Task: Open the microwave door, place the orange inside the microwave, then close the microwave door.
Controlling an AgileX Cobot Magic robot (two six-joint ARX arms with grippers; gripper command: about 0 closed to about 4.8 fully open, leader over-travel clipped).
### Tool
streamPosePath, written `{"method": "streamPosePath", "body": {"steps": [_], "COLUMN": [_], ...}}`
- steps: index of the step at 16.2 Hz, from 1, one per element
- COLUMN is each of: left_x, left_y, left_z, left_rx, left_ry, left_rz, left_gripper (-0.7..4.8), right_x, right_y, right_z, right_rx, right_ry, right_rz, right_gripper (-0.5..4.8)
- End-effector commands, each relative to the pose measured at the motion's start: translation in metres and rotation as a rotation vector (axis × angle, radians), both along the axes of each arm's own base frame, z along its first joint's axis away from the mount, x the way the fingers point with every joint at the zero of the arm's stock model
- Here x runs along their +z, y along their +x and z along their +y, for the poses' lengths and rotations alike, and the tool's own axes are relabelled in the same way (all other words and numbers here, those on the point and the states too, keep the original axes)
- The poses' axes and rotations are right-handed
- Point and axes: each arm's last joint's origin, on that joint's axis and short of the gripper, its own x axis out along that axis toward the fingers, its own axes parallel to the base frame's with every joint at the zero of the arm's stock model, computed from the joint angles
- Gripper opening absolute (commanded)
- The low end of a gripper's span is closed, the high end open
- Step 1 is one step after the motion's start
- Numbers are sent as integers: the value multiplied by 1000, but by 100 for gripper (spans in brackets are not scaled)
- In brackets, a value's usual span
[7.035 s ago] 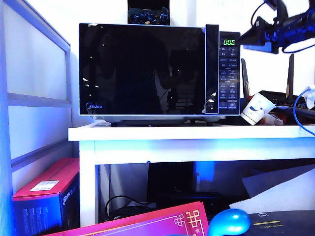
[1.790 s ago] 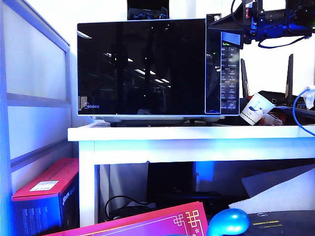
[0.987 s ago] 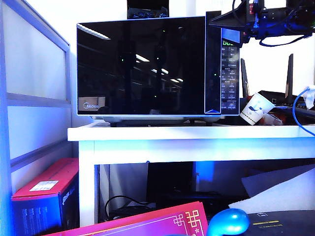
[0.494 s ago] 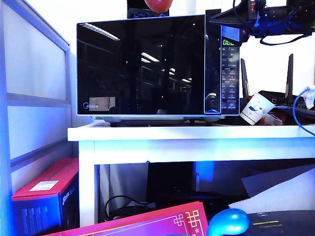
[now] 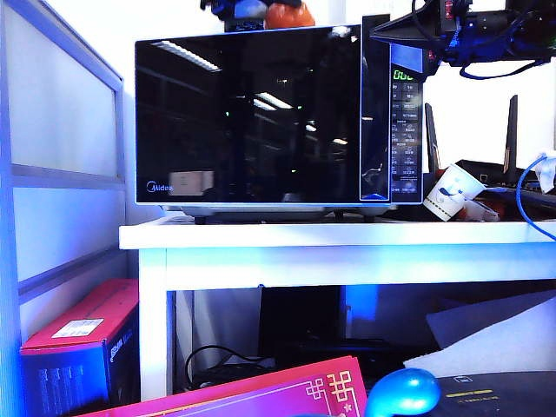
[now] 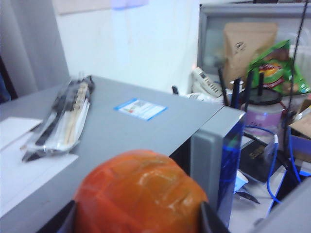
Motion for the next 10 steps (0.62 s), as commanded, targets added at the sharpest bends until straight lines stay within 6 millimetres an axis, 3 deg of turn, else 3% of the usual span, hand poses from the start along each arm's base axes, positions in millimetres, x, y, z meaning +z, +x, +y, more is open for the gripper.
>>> {"method": "streamPosePath", "body": {"steps": [1, 4, 6, 10], "left_x": [-6, -16, -18, -21], "left_y": [4, 8, 9, 11], "left_z": [-3, -5, -6, -6], "left_rx": [-5, -5, -5, -6], "left_ry": [5, 21, 23, 26], "left_rz": [12, 46, 51, 58], "left_gripper": [281, 281, 281, 281], "right_x": [5, 5, 5, 7], "right_y": [-2, -1, -1, -1], "right_z": [-1, -13, -22, -23], "right_rx": [-1, -29, -51, -54], "right_ry": [0, 0, 2, 3], "right_rz": [-23, -21, -13, -25], "right_gripper": [238, 243, 305, 310]}}
